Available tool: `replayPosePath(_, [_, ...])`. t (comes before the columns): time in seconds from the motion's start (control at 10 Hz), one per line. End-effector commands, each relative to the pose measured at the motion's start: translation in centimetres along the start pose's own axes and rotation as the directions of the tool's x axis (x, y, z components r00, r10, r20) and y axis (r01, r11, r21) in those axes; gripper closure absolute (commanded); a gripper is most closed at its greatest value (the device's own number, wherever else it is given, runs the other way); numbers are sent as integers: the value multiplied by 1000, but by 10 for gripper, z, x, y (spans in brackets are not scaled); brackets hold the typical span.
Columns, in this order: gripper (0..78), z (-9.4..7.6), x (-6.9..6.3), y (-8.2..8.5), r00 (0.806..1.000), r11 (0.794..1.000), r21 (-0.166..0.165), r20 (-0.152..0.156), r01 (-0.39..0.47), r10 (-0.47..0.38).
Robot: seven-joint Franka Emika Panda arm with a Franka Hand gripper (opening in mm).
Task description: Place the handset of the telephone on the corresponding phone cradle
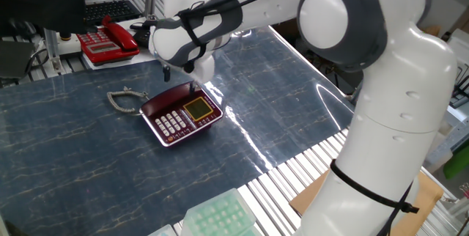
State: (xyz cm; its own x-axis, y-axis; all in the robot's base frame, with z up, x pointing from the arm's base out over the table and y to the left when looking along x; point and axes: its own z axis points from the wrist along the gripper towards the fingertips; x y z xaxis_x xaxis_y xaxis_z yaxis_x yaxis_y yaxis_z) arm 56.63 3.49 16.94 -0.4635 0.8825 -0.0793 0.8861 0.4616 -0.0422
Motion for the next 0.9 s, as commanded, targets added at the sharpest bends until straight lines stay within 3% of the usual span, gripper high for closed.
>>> replayPosePath(0.1, [1,-46,-21,-28,893,893,-4,-13,451,-451])
replayPosePath(0.3, [1,-52,-25,-33,855,855,-3,-11,519,-519])
replayPosePath(0.4, [1,-53,-26,-34,847,847,-3,-13,532,-532])
replayPosePath(0.5, [1,-55,-28,-37,819,819,1,-22,573,-573])
replayPosePath(0.9, [1,-58,-30,-39,784,785,-2,-22,620,-620])
